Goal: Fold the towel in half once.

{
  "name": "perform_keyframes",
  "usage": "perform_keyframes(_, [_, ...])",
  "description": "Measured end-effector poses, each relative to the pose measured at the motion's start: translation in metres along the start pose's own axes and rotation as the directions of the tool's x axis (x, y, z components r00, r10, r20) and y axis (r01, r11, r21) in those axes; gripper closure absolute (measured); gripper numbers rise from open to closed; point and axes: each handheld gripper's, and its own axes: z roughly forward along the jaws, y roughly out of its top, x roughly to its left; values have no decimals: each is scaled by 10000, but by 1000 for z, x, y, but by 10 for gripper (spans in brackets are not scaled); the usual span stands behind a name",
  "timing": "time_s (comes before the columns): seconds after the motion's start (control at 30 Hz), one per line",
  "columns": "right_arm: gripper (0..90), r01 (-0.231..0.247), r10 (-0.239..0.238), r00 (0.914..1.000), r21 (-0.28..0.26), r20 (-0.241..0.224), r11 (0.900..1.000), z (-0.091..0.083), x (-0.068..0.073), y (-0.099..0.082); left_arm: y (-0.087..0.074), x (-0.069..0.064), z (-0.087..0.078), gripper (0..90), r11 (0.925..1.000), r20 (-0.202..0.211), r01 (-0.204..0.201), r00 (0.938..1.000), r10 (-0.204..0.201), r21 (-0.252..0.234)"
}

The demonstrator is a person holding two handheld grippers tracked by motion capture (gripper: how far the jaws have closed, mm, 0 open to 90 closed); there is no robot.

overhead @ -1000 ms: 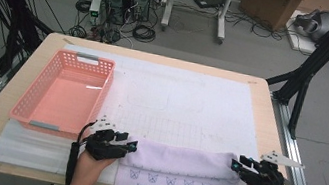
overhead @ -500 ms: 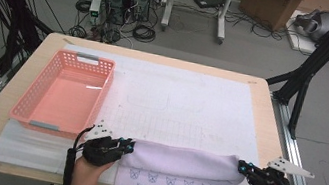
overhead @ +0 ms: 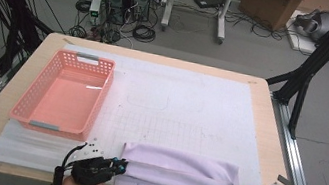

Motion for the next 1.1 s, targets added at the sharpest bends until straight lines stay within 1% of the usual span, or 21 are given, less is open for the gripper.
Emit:
perform_keyframes(0.03, [748, -72, 73, 9999, -61, 78, 10000, -1, 0, 0, 0, 1, 1, 797, 10000, 28, 72, 10000, -72, 27])
perform_keyframes(0.07, [701, -165, 169, 9998, -228, 141, 9996, -4, 0, 1, 1, 2, 2, 693, 9997, -26, 215, 9998, -215, -63])
perform_keyframes(0.1, [689, -322, 333, 9992, -496, 207, 9982, -7, -1, 4, 3, 3, 2, 625, 9993, 38, 315, 9995, -315, -193])
perform_keyframes(0.13, [677, -364, 384, 9990, -820, 237, 9960, -10, -2, 7, 5, 4, 1, 598, 9988, 53, 322, 9995, -320, -364])
perform_keyframes(0.2, [678, -328, 373, 9987, -1200, 355, 9922, -14, -4, 13, 10, 7, -1, 554, 9971, -45, 260, 9996, -264, -709])
perform_keyframes(0.27, [688, -245, 317, 9982, -1363, 509, 9904, -12, -8, 21, 14, 12, -2, 542, 9945, -141, 272, 9995, -287, -1015])
perform_keyframes(0.3, [702, -311, 389, 9979, -1414, 526, 9895, -9, -10, 24, 16, 15, -1, 539, 9943, -210, 309, 9992, -332, -1020])
perform_keyframes(0.33, [720, -230, 303, 9982, -1364, 513, 9904, -5, -13, 28, 18, 17, 1, 542, 9948, -307, 290, 9990, -322, -980])
perform_keyframes(0.4, [790, -139, 180, 9992, -1086, 366, 9940, 8, -15, 34, 19, 21, 6, 565, 9964, -433, 235, 9987, -271, -815])
perform_keyframes(0.43, [827, 52, -39, 9998, -770, 177, 9970, 17, -15, 37, 20, 22, 10, 593, 9976, -543, 161, 9983, -198, -679])
perform_keyframes(0.47, [826, 402, -396, 9991, -449, 141, 9982, 29, -15, 40, 21, 23, 13, 609, 9978, -592, 181, 9980, -219, -632])
perform_keyframes(0.53, [824, 529, -528, 9983, -37, 228, 9986, 43, -16, 43, 22, 26, 18, 618, 9983, -699, 195, 9973, -234, -555])
perform_keyframes(0.57, [822, 614, -620, 9973, 149, 383, 9980, 50, -18, 44, 22, 28, 20, 618, 9985, -827, 213, 9962, -255, -503])
perform_keyframes(0.6, [839, 748, -773, 9945, 364, 713, 9965, 55, -22, 44, 22, 30, 21, 620, 9986, -927, 224, 9953, -267, -473])
perform_keyframes(0.63, [845, 551, -563, 9946, 164, 873, 9983, 54, -27, 44, 22, 31, 22, 619, 9986, -1024, 217, 9944, -265, -473])
perform_keyframes(0.7, [874, 502, -504, 9827, 56, 1784, 9987, 50, -34, 44, 22, 34, 23, 611, 9985, -1103, 308, 9933, -356, -452])
perform_keyframes(0.73, [860, 316, -296, 9797, -71, 1981, 9995, 48, -38, 43, 22, 36, 24, 603, 9985, -1142, 344, 9927, -391, -431])
perform_keyframes(0.77, [807, 10, 33, 9784, -208, 2069, 9998, 45, -41, 41, 23, 37, 25, 590, 9985, -1158, 385, 9924, -428, -393])
perform_keyframes(0.9, [754, -195, 307, 9846, -670, 1719, 9976, 34, -44, 37, 28, 43, 35, 522, 9986, -1114, 536, 9923, -536, -25])
perform_keyframes(1.03, [735, -113, 242, 9884, -863, 1503, 9962, 30, -41, 37, 33, 48, 49, 551, 9968, -1216, 625, 9910, -560, 502])
perform_keyframes(1.1, [728, -71, 189, 9901, -845, 1388, 9964, 32, -38, 38, 33, 50, 55, 570, 9951, -1353, 532, 9899, -416, 830])
